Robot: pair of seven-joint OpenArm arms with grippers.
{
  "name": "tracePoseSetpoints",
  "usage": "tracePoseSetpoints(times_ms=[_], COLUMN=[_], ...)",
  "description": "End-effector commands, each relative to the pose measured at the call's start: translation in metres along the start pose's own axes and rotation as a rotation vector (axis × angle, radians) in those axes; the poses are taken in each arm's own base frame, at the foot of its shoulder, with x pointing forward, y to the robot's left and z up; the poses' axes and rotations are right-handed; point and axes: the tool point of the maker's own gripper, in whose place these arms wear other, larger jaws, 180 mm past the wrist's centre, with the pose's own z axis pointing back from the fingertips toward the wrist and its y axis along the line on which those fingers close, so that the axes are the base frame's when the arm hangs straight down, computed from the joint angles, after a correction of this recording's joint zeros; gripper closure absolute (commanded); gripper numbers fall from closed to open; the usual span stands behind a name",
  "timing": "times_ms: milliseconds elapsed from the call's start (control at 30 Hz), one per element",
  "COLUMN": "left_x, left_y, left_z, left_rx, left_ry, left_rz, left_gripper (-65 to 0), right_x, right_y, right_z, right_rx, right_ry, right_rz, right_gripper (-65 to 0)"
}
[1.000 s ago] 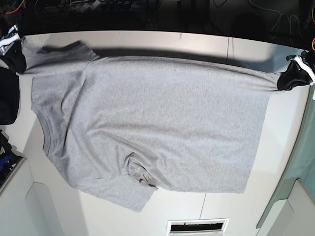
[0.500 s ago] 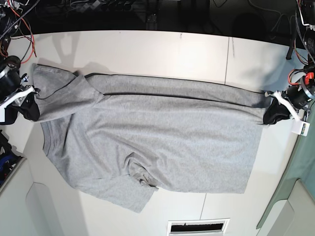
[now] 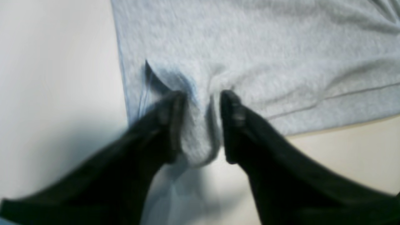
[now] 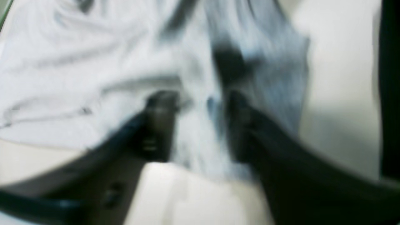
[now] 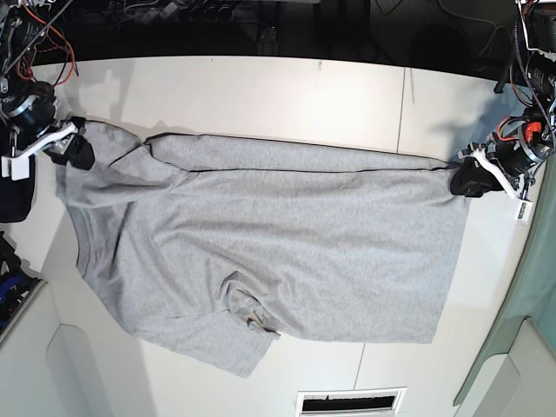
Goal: Layout the t-shirt on the table in an organized manner, then fold the t-shirt properly
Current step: 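Lay the held shirt edge down with both grippers and regrasp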
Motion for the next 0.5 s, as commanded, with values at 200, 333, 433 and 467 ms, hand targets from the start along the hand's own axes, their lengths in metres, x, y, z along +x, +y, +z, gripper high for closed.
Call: tracePoseSetpoints(times_ms=[200, 333, 433, 467], left_x=[0.027, 0.024, 0.027, 0.029], left_y=[0.007, 0.013, 0.014, 0.013], left_z=[0.023, 0.033, 0.033, 0.033], left_rx=[-0.039, -0.039, -0.038, -0.037], left_ry=[-0.090, -0.106, -0.124, -0.137], left_rz=[0.138, 0.193, 0.196, 0.198], left_gripper=[-27.8, -30.4, -36.8, -38.0], right_x=[0.003, -0.006, -0.008, -0.010], right_y=[-0.025, -0.057, -0.065, -0.065], right_z=[0.030, 0.061, 0.067, 0.066], right_rx=[-0.035, -0.110, -0.133, -0.131], right_ry=[-0.051, -0.093, -0.115, -0.112], right_rz=[-0.084, -0.174, -0.204, -0.210], right_gripper=[-34.5, -34.5, -34.5, -34.6])
